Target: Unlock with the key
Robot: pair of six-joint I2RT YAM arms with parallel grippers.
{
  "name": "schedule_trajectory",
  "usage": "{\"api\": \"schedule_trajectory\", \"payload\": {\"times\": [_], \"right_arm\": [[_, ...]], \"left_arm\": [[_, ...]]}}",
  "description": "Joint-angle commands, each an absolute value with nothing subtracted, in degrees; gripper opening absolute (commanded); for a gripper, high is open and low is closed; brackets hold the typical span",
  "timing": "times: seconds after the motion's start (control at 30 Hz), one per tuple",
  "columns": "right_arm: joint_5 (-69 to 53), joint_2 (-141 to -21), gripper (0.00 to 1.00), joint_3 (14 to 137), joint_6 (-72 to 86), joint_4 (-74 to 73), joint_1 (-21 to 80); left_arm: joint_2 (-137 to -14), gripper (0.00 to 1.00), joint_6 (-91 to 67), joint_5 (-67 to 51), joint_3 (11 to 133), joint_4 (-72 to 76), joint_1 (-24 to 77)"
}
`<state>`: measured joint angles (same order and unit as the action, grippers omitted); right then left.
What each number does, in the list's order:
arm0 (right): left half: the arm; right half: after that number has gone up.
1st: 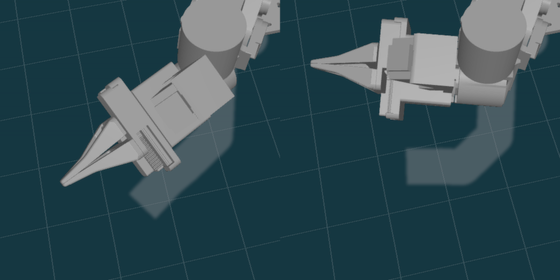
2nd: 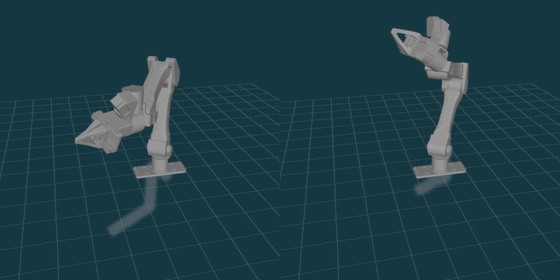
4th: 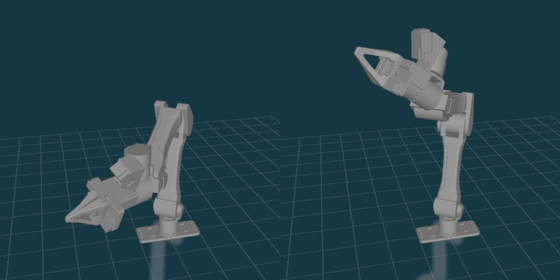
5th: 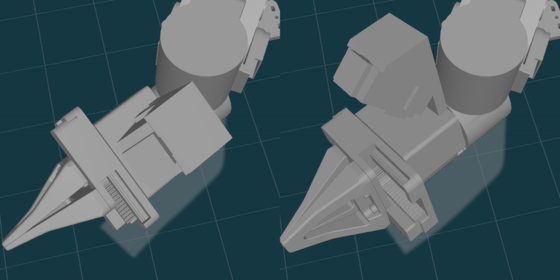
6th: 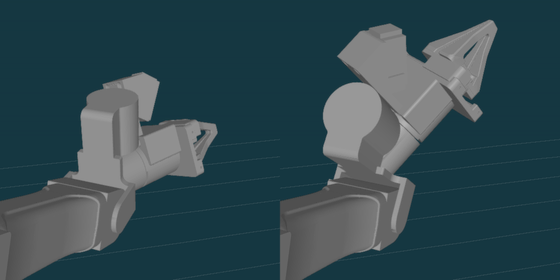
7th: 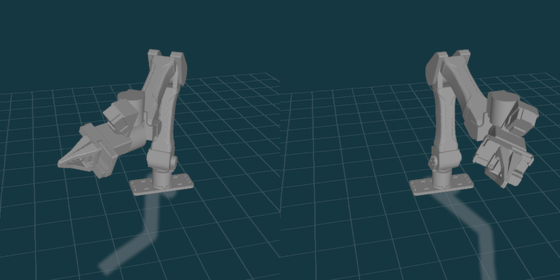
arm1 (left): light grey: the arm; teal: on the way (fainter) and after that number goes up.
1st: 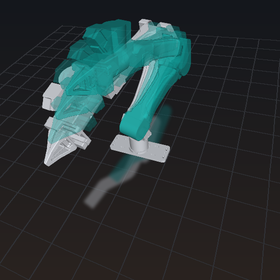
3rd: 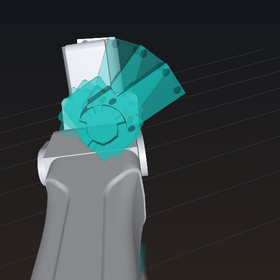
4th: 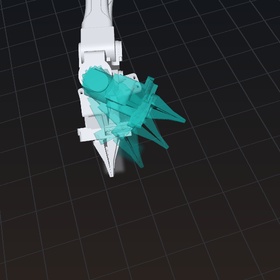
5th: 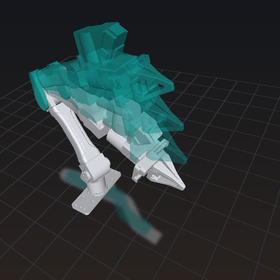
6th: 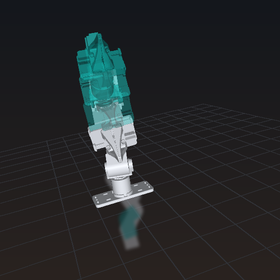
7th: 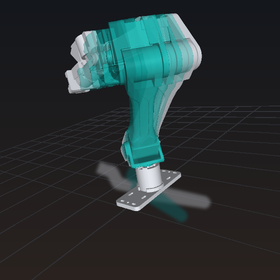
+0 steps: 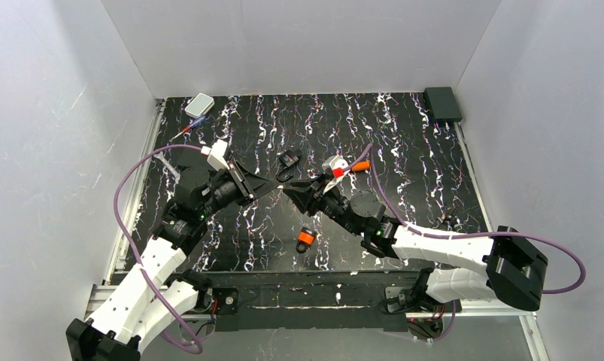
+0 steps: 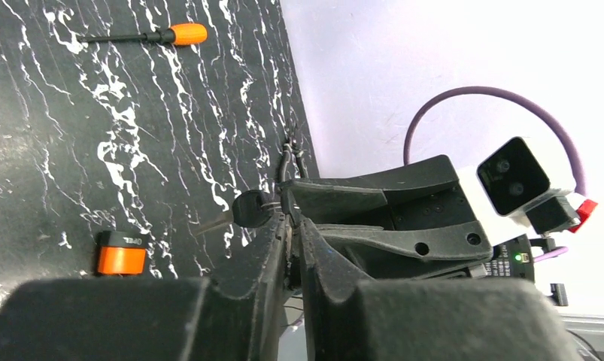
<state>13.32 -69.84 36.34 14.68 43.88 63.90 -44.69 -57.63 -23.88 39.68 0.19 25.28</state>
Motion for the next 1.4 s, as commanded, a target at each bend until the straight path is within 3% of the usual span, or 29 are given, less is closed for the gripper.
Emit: {"api": "schedule_trajectory", "payload": {"times": [0.0,0.07,0.3,0.33,0.37,0.4,0.47,0.53,0.73,0.87,1.37], "right_arm": [[13.5,-69.3,0.01,35.9,15.2,48.0,64.3],[13.3,-69.4,0.01,35.6,15.2,48.4,64.3],[12.9,-69.0,0.03,35.5,14.5,48.1,64.3],[12.3,-68.8,0.13,35.5,13.5,47.9,64.3],[11.7,-68.4,0.29,35.5,12.2,47.5,64.3],[11.6,-67.9,0.53,35.5,11.0,46.7,64.3],[11.7,-66.6,0.85,34.8,8.1,45.4,64.3],[10.8,-65.6,0.97,33.0,3.5,45.6,64.3],[3.6,-64.6,0.98,28.3,-11.0,46.2,64.3],[1.4,-65.0,0.93,25.2,-16.7,50.5,64.3],[1.5,-68.6,0.75,27.0,-20.5,55.9,64.7]], "left_arm": [[-45.4,0.05,-58.6,-25.5,39.1,2.9,25.1],[-46.1,0.00,-58.6,-25.8,39.5,2.9,25.1],[-46.0,0.00,-58.9,-25.6,39.8,3.0,25.1],[-45.9,0.00,-59.2,-25.2,39.8,2.9,25.1],[-45.8,0.00,-59.6,-24.9,39.8,2.6,25.1],[-45.8,0.00,-60.2,-24.5,39.9,2.2,25.1],[-46.2,0.00,-62.0,-23.6,40.5,-0.4,25.1],[-46.8,0.00,-63.1,-22.4,41.9,-4.6,25.1],[-49.4,0.00,-70.3,-22.7,42.3,-11.0,25.1],[-50.8,0.00,-74.6,-26.8,41.6,-8.0,25.1],[-50.0,0.00,-76.2,-29.6,43.0,-10.7,25.1]]}}
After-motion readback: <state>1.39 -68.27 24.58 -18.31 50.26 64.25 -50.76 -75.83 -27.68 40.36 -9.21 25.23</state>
